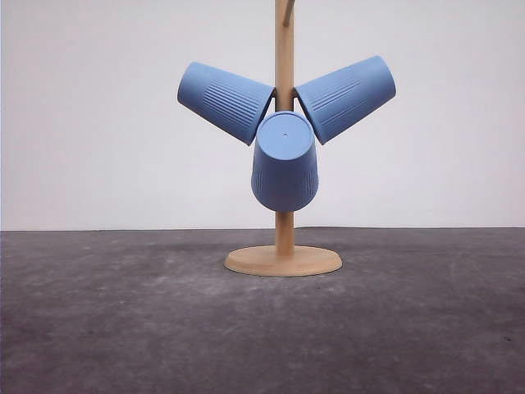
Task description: Place three cups
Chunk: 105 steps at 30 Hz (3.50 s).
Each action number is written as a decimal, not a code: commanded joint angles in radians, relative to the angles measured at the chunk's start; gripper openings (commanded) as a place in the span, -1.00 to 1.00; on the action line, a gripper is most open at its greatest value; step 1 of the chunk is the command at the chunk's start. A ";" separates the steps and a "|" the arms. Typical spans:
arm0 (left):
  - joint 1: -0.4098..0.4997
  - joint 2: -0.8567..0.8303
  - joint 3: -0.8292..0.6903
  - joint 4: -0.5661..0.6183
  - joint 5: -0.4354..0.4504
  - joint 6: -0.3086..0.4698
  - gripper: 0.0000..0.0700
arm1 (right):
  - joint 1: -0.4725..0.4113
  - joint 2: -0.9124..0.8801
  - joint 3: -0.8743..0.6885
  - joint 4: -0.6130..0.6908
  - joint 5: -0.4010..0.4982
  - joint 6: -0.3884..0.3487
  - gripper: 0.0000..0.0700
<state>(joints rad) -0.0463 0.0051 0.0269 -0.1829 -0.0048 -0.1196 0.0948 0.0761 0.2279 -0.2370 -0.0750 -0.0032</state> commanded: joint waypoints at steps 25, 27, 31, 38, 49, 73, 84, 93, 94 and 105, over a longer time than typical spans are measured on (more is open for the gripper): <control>0.000 -0.001 -0.014 -0.005 -0.003 0.013 -0.97 | -0.041 -0.072 -0.216 0.082 0.050 -0.008 -0.95; 0.000 -0.001 -0.014 -0.005 -0.002 0.013 -0.97 | -0.041 -0.072 -0.216 0.082 0.050 -0.008 -0.95; 0.000 -0.001 -0.014 -0.005 -0.002 0.013 -0.97 | -0.041 -0.072 -0.216 0.082 0.050 -0.008 -0.95; 0.000 -0.001 -0.014 -0.005 -0.002 0.013 -0.97 | -0.060 -0.072 -0.216 0.082 0.050 -0.008 -0.95; 0.000 -0.001 -0.014 -0.005 -0.002 0.013 -0.97 | -0.060 -0.072 -0.216 0.082 0.050 -0.008 -0.95; 0.000 -0.001 -0.014 -0.005 -0.002 0.013 -0.97 | -0.060 -0.072 -0.216 0.082 0.050 -0.008 -0.95; 0.000 -0.001 -0.014 -0.005 -0.002 0.013 -0.97 | -0.060 -0.072 -0.216 0.082 0.050 -0.008 -0.95; 0.000 -0.001 -0.014 -0.005 -0.002 0.013 -0.97 | -0.060 -0.072 -0.216 0.082 0.050 -0.008 -0.95; 0.000 -0.001 -0.014 -0.005 -0.002 0.013 -0.97 | -0.060 -0.072 -0.216 0.082 0.050 -0.008 -0.95; 0.000 -0.001 -0.014 -0.004 -0.002 0.013 -0.97 | -0.061 -0.072 -0.216 0.082 0.050 -0.008 -0.95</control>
<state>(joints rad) -0.0463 0.0051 0.0269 -0.1829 -0.0048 -0.1192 0.0353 0.0044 0.0151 -0.1677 -0.0265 -0.0040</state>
